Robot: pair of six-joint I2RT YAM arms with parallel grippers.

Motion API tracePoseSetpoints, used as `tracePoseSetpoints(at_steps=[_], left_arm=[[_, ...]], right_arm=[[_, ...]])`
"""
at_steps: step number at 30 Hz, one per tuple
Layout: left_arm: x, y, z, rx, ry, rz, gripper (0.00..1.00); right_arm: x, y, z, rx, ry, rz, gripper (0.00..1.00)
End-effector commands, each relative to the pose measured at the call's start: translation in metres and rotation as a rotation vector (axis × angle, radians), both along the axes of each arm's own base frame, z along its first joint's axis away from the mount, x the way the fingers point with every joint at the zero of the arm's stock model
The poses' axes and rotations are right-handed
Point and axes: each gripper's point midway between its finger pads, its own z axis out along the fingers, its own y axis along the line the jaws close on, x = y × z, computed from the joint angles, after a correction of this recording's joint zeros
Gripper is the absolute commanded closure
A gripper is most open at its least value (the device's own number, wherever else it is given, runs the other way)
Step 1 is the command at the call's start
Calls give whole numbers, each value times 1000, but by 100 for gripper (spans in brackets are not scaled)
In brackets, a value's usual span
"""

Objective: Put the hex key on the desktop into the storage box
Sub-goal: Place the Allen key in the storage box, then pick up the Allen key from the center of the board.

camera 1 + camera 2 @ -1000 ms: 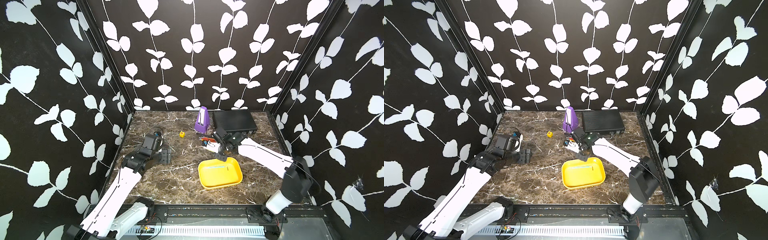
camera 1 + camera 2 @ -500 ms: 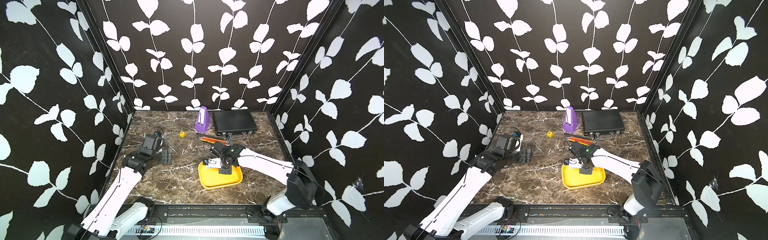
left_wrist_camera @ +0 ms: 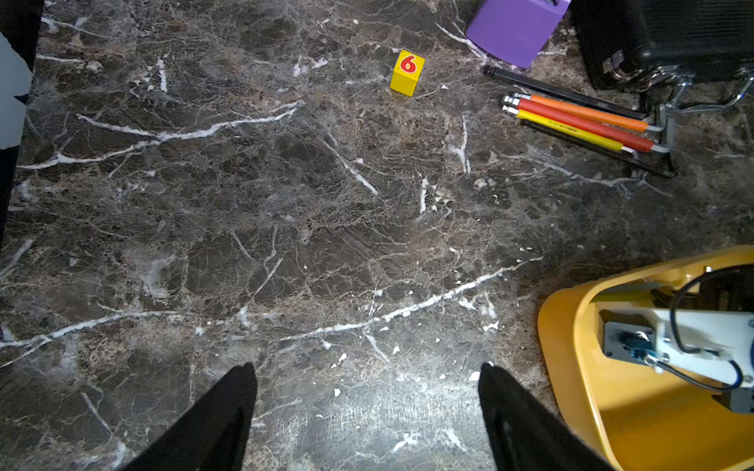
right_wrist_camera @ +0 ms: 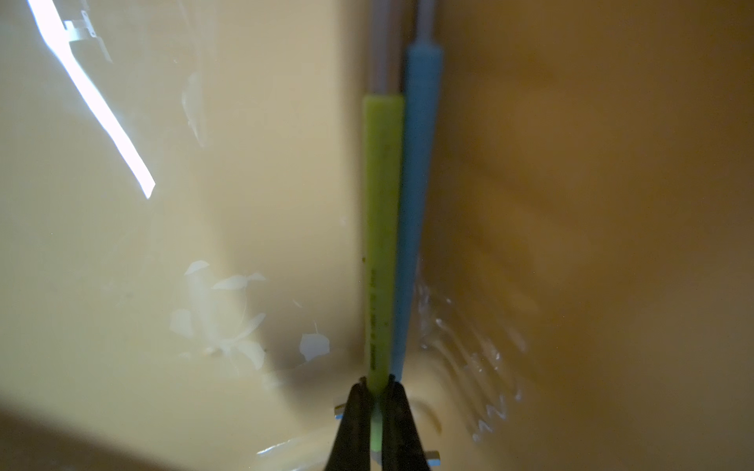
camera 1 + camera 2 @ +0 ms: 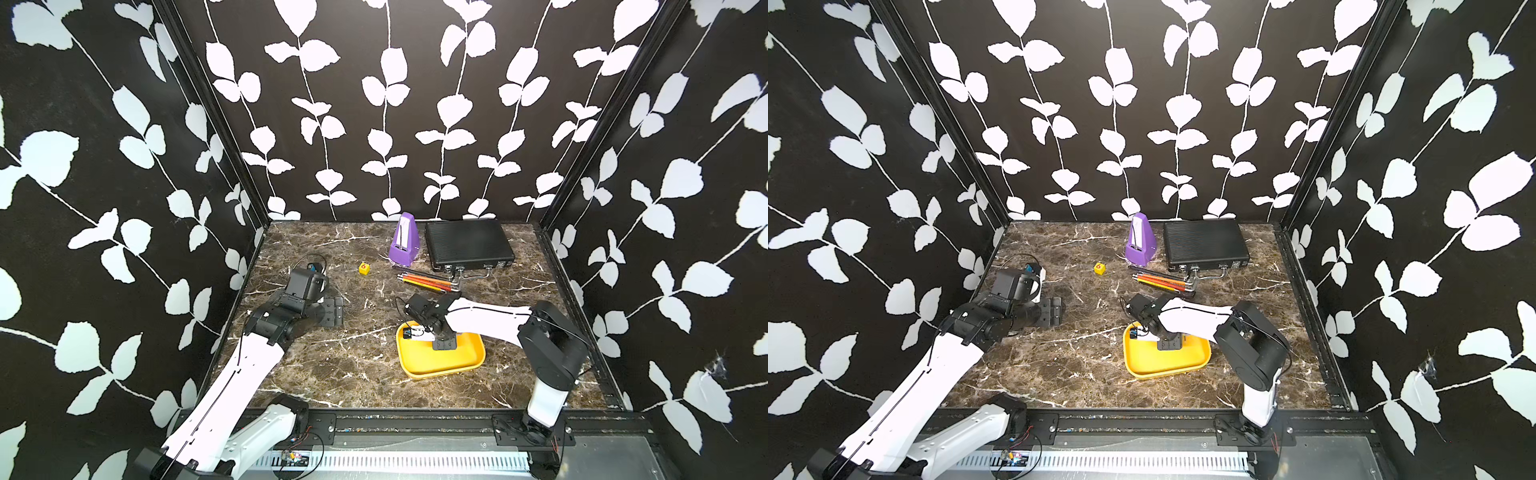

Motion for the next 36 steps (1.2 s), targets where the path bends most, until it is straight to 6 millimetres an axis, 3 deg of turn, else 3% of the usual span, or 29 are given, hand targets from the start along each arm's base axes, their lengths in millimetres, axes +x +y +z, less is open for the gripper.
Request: tracePoseSetpoints(at_steps=[1, 3, 10, 17, 21, 27, 31, 36], left_arm=[[3, -1, 10, -5, -27, 6, 14], [4, -1, 11, -5, -27, 6, 14], [7, -3, 10, -12, -25, 4, 14], [9, -5, 10, -20, -26, 5, 14], [10, -6, 10, -24, -28, 3, 14], [12, -7, 13, -23, -32, -4, 14], [12, -7, 13, -25, -31, -2, 14], [11, -8, 14, -35, -33, 2, 13]], right_arm=[[9, 12, 5, 14, -46, 9, 100], [8, 12, 3, 14, -47, 1, 99], [8, 12, 13, 45, -67, -40, 77], [13, 25, 52, 209, -128, -100, 73], [36, 33, 84, 385, -158, -219, 73], [89, 22, 106, 508, -170, -395, 73], [111, 18, 102, 509, -132, -454, 73], [131, 9, 81, 416, -73, -526, 73]])
